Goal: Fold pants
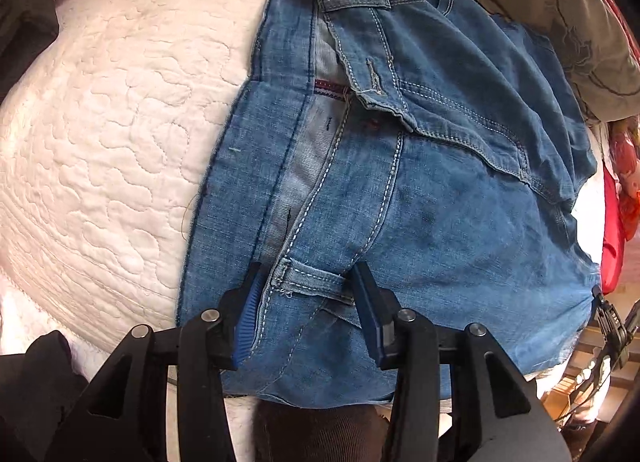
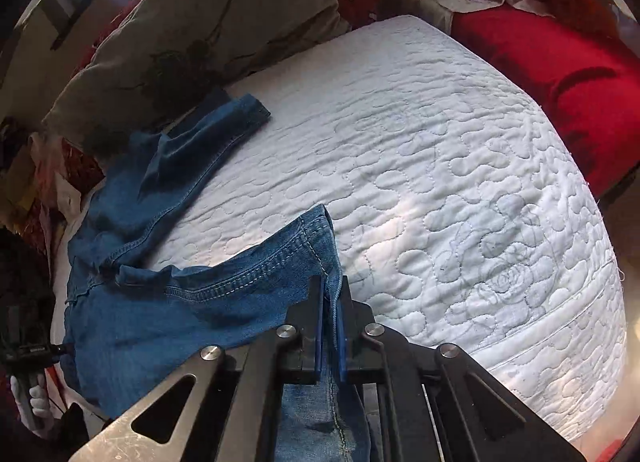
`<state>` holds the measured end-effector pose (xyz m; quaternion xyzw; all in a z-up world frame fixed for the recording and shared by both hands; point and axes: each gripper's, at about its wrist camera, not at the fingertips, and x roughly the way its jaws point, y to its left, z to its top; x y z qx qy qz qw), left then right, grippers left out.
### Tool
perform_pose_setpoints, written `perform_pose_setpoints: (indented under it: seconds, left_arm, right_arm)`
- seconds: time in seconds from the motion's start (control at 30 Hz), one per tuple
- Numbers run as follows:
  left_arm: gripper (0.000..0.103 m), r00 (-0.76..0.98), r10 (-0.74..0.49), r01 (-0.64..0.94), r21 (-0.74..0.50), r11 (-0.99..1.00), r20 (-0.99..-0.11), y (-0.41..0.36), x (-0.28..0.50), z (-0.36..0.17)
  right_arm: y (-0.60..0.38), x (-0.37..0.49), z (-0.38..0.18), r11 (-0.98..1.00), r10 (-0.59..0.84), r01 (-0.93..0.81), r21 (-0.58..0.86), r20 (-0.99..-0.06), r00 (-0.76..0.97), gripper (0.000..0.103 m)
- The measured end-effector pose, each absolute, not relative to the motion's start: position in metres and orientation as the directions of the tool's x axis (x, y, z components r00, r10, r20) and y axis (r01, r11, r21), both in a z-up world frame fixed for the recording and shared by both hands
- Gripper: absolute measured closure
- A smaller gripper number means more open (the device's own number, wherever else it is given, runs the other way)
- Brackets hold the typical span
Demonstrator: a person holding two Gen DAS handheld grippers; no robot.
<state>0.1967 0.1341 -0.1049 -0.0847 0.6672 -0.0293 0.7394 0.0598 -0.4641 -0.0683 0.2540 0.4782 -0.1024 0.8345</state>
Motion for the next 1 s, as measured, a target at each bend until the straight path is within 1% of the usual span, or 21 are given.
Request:
perform_pose_setpoints:
  seconds: [0.03, 0.1, 0.13, 0.23, 0.3, 0.37, 0.4, 0.43, 0.6, 0.67, 0.77, 0.8, 0.87, 0.9, 0.93, 0.97, 1.0]
  left_arm:
    - [0.059, 0.108, -0.151, -0.073, -0.159, 0.985, -0.983, 0.132, 0.198, -0.106]
    - [0.059, 0.11, -0.147, -0.076, -0.156, 0.985, -0.983, 0.131, 0.198, -0.104]
    - [0.059, 0.115, -0.156, -0.069, -0.164, 0.984, -0.981, 0.132, 0.198, -0.1]
    - [0.059, 0.159, -0.202, -0.06, -0.213, 0.975, -0.967, 0.14, 0.205, -0.074]
    - [0.058, 0.211, -0.24, -0.088, -0.263, 0.961, -0.948, 0.161, 0.219, -0.053]
    - [0.057, 0.25, -0.272, -0.14, -0.313, 0.939, -0.929, 0.184, 0.246, -0.041]
    - [0.053, 0.255, -0.287, -0.169, -0.334, 0.927, -0.924, 0.19, 0.262, -0.042]
    - [0.052, 0.252, -0.299, -0.197, -0.351, 0.915, -0.92, 0.194, 0.275, -0.045]
    - [0.052, 0.194, -0.368, -0.297, -0.412, 0.862, -0.91, 0.178, 0.324, -0.088]
    - [0.052, 0.178, -0.393, -0.306, -0.431, 0.849, -0.902, 0.163, 0.327, -0.098]
    - [0.052, 0.164, -0.399, -0.304, -0.431, 0.85, -0.902, 0.15, 0.339, -0.109]
    - [0.052, 0.153, -0.396, -0.3, -0.425, 0.854, -0.905, 0.146, 0.343, -0.111]
    - [0.052, 0.137, -0.366, -0.296, -0.391, 0.872, -0.92, 0.139, 0.349, -0.117]
    - [0.052, 0.132, -0.349, -0.293, -0.373, 0.88, -0.928, 0.136, 0.351, -0.118]
    - [0.052, 0.131, -0.335, -0.292, -0.359, 0.887, -0.933, 0.132, 0.353, -0.119]
    - [0.052, 0.133, -0.327, -0.292, -0.352, 0.889, -0.936, 0.13, 0.353, -0.117]
    - [0.052, 0.135, -0.327, -0.29, -0.353, 0.89, -0.935, 0.129, 0.353, -0.116]
  right_arm:
    - [-0.469, 0.059, -0.077, 0.84, 0.086, 0.429, 0.331, -0.863, 0.497, 0.098]
    - [-0.462, 0.062, -0.092, 0.867, 0.071, 0.422, 0.267, -0.903, 0.424, 0.095]
    - [-0.459, 0.065, -0.091, 0.875, 0.058, 0.416, 0.248, -0.906, 0.419, 0.093]
    - [-0.464, 0.068, -0.067, 0.863, 0.044, 0.424, 0.275, -0.877, 0.479, 0.085]
    - [-0.472, 0.078, -0.048, 0.856, 0.062, 0.405, 0.32, -0.843, 0.534, 0.071]
    - [-0.478, 0.097, -0.033, 0.856, 0.064, 0.395, 0.333, -0.827, 0.558, 0.067]
    - [-0.481, 0.109, -0.029, 0.854, 0.081, 0.385, 0.351, -0.819, 0.568, 0.067]
    - [-0.483, 0.122, -0.027, 0.848, 0.1, 0.377, 0.373, -0.81, 0.577, 0.067]
    - [-0.495, 0.194, -0.041, 0.784, 0.182, 0.392, 0.481, -0.782, 0.596, 0.063]
    - [-0.497, 0.221, -0.055, 0.763, 0.204, 0.406, 0.504, -0.782, 0.588, 0.063]
    - [-0.496, 0.253, -0.077, 0.737, 0.236, 0.417, 0.532, -0.78, 0.579, 0.063]
    - [-0.495, 0.261, -0.085, 0.728, 0.248, 0.422, 0.54, -0.781, 0.573, 0.061]
    - [-0.491, 0.273, -0.097, 0.716, 0.277, 0.412, 0.563, -0.771, 0.573, 0.061]
    - [-0.486, 0.277, -0.099, 0.736, 0.268, 0.4, 0.546, -0.778, 0.568, 0.074]
    - [-0.48, 0.281, -0.097, 0.766, 0.259, 0.37, 0.525, -0.78, 0.57, 0.09]
    - [-0.475, 0.285, -0.092, 0.784, 0.269, 0.337, 0.521, -0.776, 0.571, 0.091]
    - [-0.475, 0.283, -0.081, 0.796, 0.247, 0.326, 0.51, -0.766, 0.594, 0.092]
